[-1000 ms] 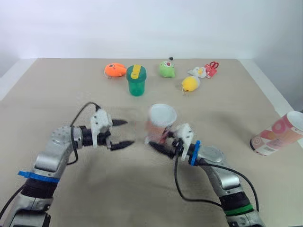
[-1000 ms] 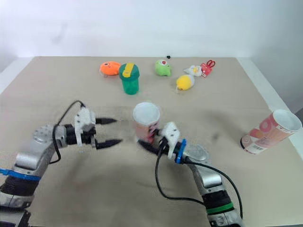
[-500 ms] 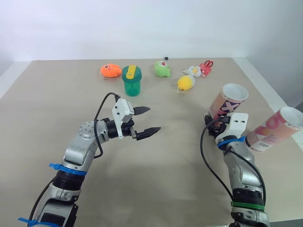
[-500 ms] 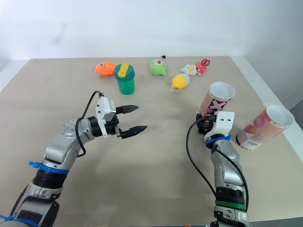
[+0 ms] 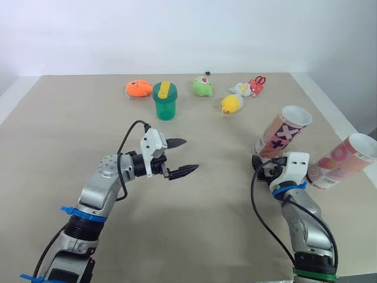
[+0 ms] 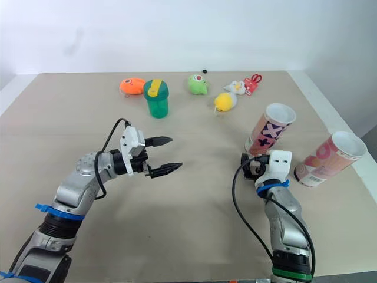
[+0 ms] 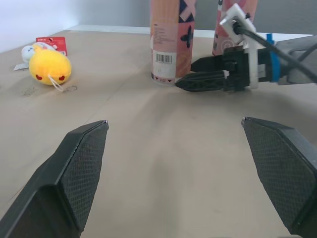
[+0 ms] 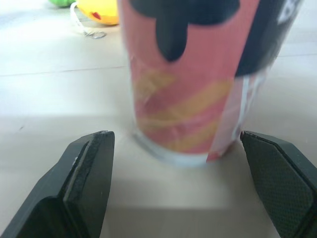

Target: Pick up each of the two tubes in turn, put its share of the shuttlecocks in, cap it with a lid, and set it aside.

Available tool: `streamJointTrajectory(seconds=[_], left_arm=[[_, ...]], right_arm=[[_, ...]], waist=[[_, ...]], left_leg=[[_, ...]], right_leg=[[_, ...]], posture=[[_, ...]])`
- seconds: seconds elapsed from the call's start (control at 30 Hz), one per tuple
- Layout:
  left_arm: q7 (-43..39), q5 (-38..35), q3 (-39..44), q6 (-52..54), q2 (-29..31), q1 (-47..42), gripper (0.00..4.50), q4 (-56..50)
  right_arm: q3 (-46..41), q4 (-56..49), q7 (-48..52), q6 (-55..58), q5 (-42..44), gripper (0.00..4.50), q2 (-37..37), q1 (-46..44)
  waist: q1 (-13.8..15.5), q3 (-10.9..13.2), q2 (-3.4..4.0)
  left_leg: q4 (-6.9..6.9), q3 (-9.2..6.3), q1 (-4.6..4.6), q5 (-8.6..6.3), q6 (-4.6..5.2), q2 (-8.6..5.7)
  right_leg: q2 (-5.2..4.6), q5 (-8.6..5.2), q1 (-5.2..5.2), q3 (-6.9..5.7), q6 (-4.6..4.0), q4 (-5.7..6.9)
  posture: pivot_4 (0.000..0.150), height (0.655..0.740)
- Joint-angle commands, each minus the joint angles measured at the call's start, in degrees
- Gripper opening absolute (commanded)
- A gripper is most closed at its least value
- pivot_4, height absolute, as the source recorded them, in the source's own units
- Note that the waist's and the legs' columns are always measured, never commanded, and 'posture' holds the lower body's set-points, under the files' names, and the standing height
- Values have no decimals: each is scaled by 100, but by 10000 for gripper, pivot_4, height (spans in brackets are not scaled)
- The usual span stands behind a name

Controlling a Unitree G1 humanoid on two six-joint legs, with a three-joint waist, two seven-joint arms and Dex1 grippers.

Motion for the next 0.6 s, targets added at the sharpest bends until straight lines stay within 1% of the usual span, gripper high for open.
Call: streamJointTrajectory(seconds=[0.03,0.17,0.23,0.33,0.43,0.5,0.6], left_arm=[[146,-42,331,-107,139,162,45000,-124],[576,-91,800,-103,238,670,45000,-312],[736,10,977,-194,342,1089,45000,-559],[842,52,1151,-268,517,1816,45000,-967],[920,53,1177,-312,579,2186,45000,-1178],[1011,111,1168,-360,593,2310,45000,-1269],[1156,79,1199,-356,563,2375,45000,-1296]], right_arm=[[168,-759,647,-77,368,43509,-161,427],[953,-1507,1909,-24,756,43509,-684,543],[1320,-1572,2273,14,706,43509,-900,395],[1761,-1269,2405,-106,479,43509,-928,-70],[1883,-985,2352,-161,433,43509,-784,-318],[1923,-830,2358,-223,407,43509,-712,-370],[1991,-594,2424,-361,348,43509,-652,-368]], waist=[[-4,0,1],[-60,2,2],[-75,2,2],[-42,2,-5],[21,4,-9],[82,4,-9],[99,4,-9]], left_leg=[[0,1,0,-1,1,2],[0,10,12,-3,4,15],[5,8,14,-1,5,18],[6,14,24,0,7,44],[8,22,16,10,8,44],[8,22,7,18,5,43],[8,31,5,18,4,39]], right_leg=[[1,-1,0,0,-1,0],[-1,-3,-6,15,8,0],[5,-11,-6,14,31,0],[12,-1,-1,10,19,0],[15,3,-1,8,20,0],[12,4,-2,3,27,-2],[4,4,-3,6,30,-5]], posture=[[1500,7400],[1500,7400],[1500,7400],[1500,7400],[1500,7400],[1500,7400],[1500,7400]])
